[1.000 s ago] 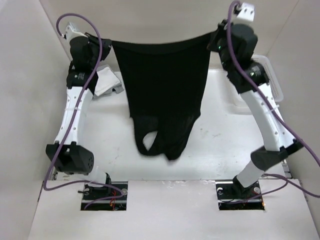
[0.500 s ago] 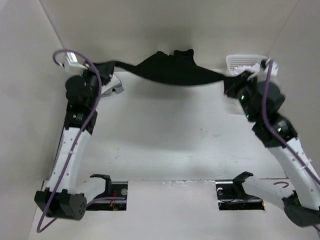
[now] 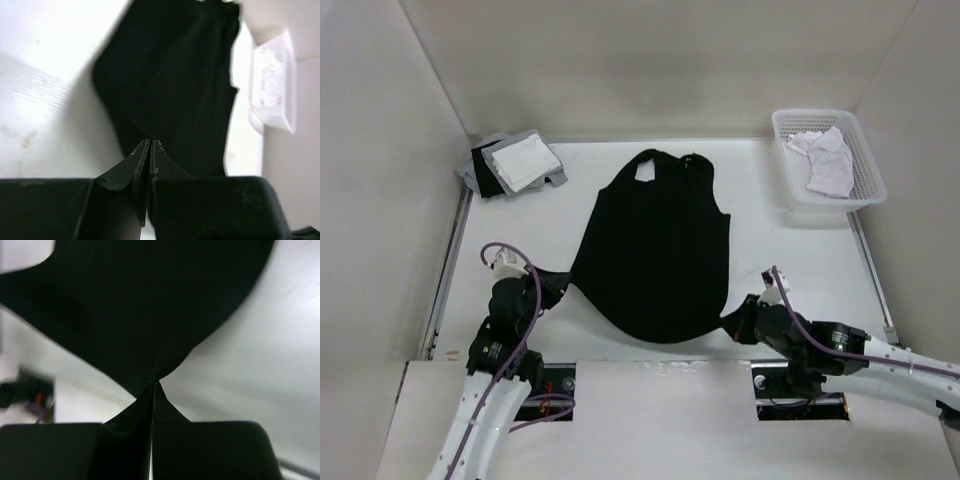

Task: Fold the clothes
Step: Flatten the tank top out, then fold the tank top

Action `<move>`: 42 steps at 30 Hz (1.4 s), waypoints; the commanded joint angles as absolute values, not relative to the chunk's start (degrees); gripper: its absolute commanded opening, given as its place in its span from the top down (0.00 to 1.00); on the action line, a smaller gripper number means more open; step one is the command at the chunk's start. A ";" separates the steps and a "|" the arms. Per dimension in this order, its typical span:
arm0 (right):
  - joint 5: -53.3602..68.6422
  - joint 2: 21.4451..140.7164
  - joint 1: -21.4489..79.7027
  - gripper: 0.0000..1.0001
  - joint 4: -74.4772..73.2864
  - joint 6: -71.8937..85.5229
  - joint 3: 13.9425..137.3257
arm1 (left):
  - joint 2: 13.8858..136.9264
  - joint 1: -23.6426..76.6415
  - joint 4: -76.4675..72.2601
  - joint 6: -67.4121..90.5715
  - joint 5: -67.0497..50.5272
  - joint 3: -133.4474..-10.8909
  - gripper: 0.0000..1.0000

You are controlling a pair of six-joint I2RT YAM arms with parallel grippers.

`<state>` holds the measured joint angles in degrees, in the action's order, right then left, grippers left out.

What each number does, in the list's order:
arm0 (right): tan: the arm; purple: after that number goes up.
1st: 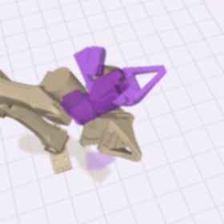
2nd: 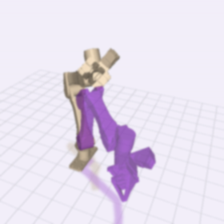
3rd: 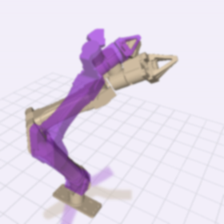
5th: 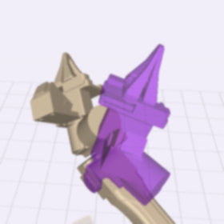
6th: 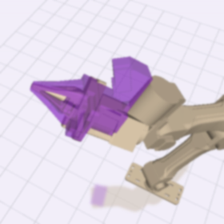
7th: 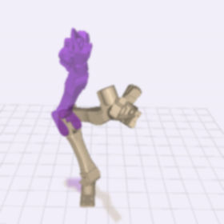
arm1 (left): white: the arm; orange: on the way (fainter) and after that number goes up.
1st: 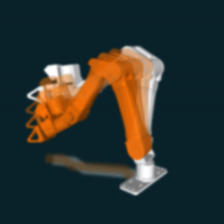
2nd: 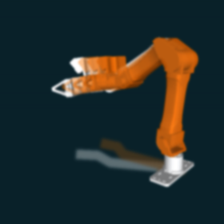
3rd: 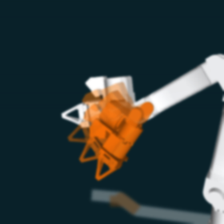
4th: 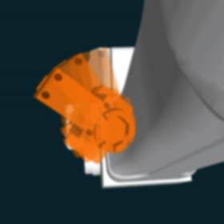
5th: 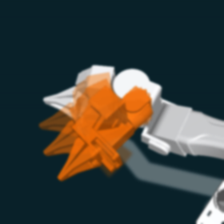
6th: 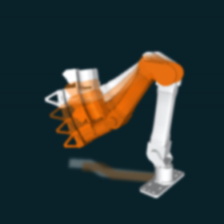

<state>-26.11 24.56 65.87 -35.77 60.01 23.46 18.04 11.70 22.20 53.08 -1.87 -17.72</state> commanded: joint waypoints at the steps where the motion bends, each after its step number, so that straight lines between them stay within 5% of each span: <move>1: -32.42 23.20 77.35 1.00 -42.34 76.26 25.65 | 10.48 14.71 33.90 57.64 -0.10 -19.59 0.99; 5: -38.83 29.16 89.32 1.00 -47.37 84.54 30.49 | 9.49 18.67 38.85 59.33 7.19 -23.72 0.99; 7: -40.07 33.20 87.60 1.00 -47.11 82.11 33.03 | 12.64 19.29 34.92 58.10 10.97 -24.52 0.99; 11: -35.45 38.40 66.11 1.00 -35.03 61.41 35.42 | 30.18 18.50 14.12 55.20 13.18 -25.57 0.99; 17: -6.29 55.67 24.46 1.00 -7.41 40.35 43.12 | 64.44 14.38 -10.69 55.02 13.80 -39.69 0.99; 27: 3.07 97.60 8.40 1.00 -5.61 38.06 85.11 | 109.56 11.82 -11.53 53.26 11.52 -87.40 0.98; 29: 3.95 106.57 7.43 0.98 -8.60 38.49 95.75 | 117.12 11.30 -9.06 52.74 10.55 -96.29 0.90; 31: 4.22 114.66 7.34 0.85 -11.67 39.02 104.99 | 121.54 10.59 -7.83 52.91 9.76 -100.80 0.76; 34: 4.40 119.18 7.34 0.67 -14.14 38.94 108.90 | 119.90 9.36 -8.61 53.79 9.41 -96.97 0.63; 38: 1.15 111.04 9.09 0.66 -10.21 38.85 94.36 | 107.97 9.27 -14.57 53.79 10.19 -76.62 0.64; 42: -3.07 97.68 13.21 0.88 -1.69 39.63 72.13 | 97.83 10.67 -23.01 57.12 11.95 -52.77 0.64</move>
